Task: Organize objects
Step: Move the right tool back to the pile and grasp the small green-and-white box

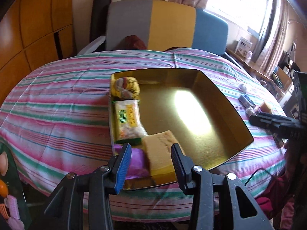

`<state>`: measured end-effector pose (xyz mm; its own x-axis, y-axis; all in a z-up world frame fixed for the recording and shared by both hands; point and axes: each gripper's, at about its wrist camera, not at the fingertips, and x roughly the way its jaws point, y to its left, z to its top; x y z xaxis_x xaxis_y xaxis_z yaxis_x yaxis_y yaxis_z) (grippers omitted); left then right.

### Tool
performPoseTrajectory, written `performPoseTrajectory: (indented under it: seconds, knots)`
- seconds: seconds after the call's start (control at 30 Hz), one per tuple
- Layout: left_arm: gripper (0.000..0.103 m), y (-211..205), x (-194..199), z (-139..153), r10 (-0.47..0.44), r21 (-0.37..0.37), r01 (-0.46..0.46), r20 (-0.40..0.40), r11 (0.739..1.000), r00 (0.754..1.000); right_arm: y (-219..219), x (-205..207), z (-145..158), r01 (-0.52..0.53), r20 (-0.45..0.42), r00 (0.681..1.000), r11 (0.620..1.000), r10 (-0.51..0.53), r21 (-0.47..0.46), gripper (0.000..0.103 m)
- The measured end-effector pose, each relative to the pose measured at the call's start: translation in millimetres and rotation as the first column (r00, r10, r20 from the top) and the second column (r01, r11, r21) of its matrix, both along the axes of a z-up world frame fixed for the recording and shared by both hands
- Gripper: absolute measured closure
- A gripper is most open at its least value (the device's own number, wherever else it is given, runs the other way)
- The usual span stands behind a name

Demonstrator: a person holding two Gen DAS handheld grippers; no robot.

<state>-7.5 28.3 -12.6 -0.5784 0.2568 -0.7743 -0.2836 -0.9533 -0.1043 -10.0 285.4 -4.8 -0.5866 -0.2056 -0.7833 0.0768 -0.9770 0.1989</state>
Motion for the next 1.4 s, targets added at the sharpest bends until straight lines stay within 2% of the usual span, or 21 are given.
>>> performPoseTrajectory:
  seconds: [0.13,0.23,0.3,0.4,0.47,0.53,0.6,0.77,0.87,0.97,1.0,1.03,1.1,1.2,1.27,1.4]
  knots:
    - [0.060,18,-1,3,-0.054,0.002,0.054,-0.006,0.999,0.999,52,13,9,0.106,0.011,0.994,0.994,-0.107,0.036,0.008]
    - [0.060,35,-2,7,-0.106,0.006,0.106,-0.013,0.994,0.994,106,27,18,0.227,0.029,0.973,0.972,-0.229,0.058,0.008]
    - [0.060,46,-2,8,-0.135,0.005,0.135,-0.015,0.991,0.991,146,39,23,0.326,0.043,0.943,0.942,-0.330,0.079,0.008]
    - [0.060,66,-2,8,-0.185,0.008,0.185,-0.014,0.983,0.983,204,57,27,0.459,0.075,0.882,0.883,-0.466,0.094,0.008]
    - [0.060,78,-1,9,-0.213,0.008,0.213,-0.014,0.977,0.977,238,66,24,0.518,0.115,0.843,0.850,-0.526,0.094,0.007]
    - [0.060,89,0,9,-0.240,0.007,0.240,-0.012,0.971,0.971,264,69,16,0.545,0.162,0.817,0.833,-0.554,0.098,0.007]
    - [0.060,99,0,10,-0.263,0.004,0.263,-0.011,0.965,0.965,282,66,6,0.532,0.222,0.806,0.836,-0.548,0.134,0.007]
    - [0.060,116,4,12,-0.301,-0.003,0.301,-0.008,0.954,0.954,282,47,-27,0.370,0.370,0.821,0.898,-0.435,0.236,0.010]
    - [0.060,127,5,14,-0.319,0.000,0.319,-0.007,0.948,0.948,276,37,-45,0.310,0.420,0.810,0.908,-0.408,0.283,0.019]
    - [0.060,137,6,17,-0.343,0.006,0.343,-0.006,0.939,0.939,272,28,-68,0.236,0.491,0.781,0.910,-0.386,0.340,0.031]
    - [0.060,141,6,18,-0.350,0.009,0.350,-0.006,0.937,0.937,271,26,-74,0.213,0.513,0.769,0.910,-0.382,0.357,0.047]
    - [0.060,147,6,20,-0.362,0.013,0.362,-0.007,0.932,0.932,269,26,-77,0.190,0.523,0.764,0.907,-0.377,0.376,0.070]
    - [0.060,158,7,23,-0.385,0.026,0.385,-0.007,0.923,0.923,262,28,-76,0.147,0.515,0.783,0.908,-0.349,0.392,0.073]
    - [0.060,178,7,25,-0.423,0.050,0.422,-0.002,0.905,0.906,256,35,-68,0.138,0.484,0.821,0.928,-0.303,0.346,0.073]
    - [0.060,192,7,26,-0.448,0.066,0.447,0.006,0.892,0.894,257,42,-59,0.149,0.448,0.854,0.949,-0.265,0.278,0.073]
    - [0.060,229,4,23,-0.495,0.086,0.491,0.026,0.867,0.868,260,50,-54,0.159,0.425,0.866,0.950,-0.264,0.267,0.073]
